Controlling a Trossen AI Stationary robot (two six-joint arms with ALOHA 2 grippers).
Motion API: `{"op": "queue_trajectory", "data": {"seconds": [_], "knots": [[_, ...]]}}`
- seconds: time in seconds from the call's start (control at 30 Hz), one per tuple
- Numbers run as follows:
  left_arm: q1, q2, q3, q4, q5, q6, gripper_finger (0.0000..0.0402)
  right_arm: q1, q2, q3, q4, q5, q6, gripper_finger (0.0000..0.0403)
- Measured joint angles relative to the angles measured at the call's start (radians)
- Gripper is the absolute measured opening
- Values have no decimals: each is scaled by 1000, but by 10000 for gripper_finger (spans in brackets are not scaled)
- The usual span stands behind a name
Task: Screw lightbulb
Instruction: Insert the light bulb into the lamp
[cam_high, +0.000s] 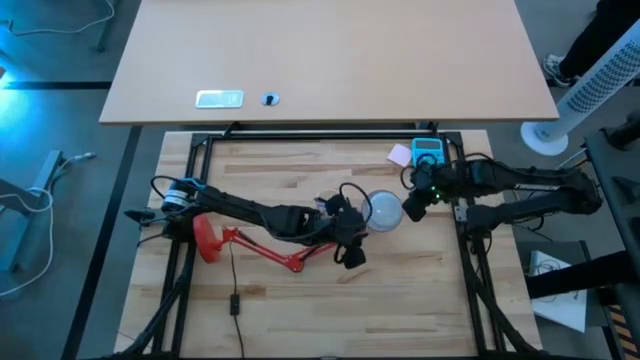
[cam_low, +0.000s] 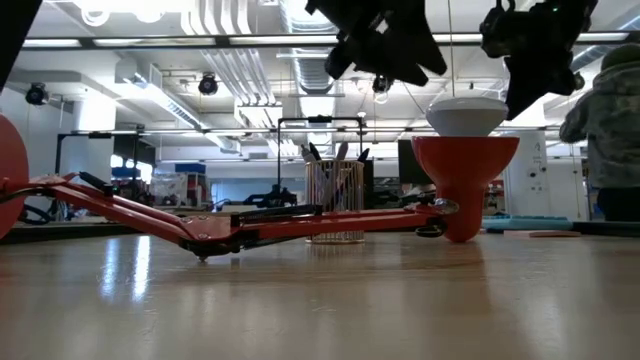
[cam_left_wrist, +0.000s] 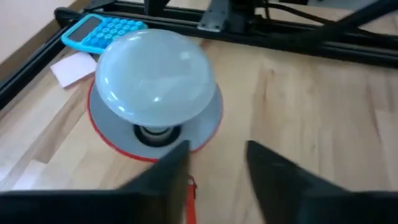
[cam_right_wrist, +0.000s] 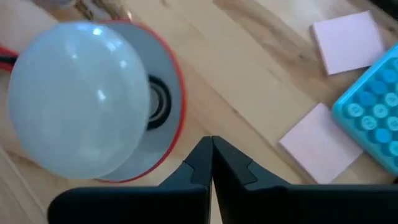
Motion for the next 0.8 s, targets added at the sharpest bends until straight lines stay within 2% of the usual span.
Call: {"op": "queue_trajectory", "data": {"seconds": [0.07,0.13,0.27,0.4,0.8], "knots": [[5,0,-27,63,9,1,54,-35,-1,0,12,-23,-23,1],[15,-1,-60,117,22,-19,15,-71,-1,0,20,-54,-45,1],[35,0,-109,146,27,-55,11,-132,31,-6,60,-124,-99,0],[41,0,-128,163,27,-45,2,-171,77,-6,86,-149,-146,0],[71,0,-132,228,44,-48,0,-179,103,14,112,-227,-145,0]]}}
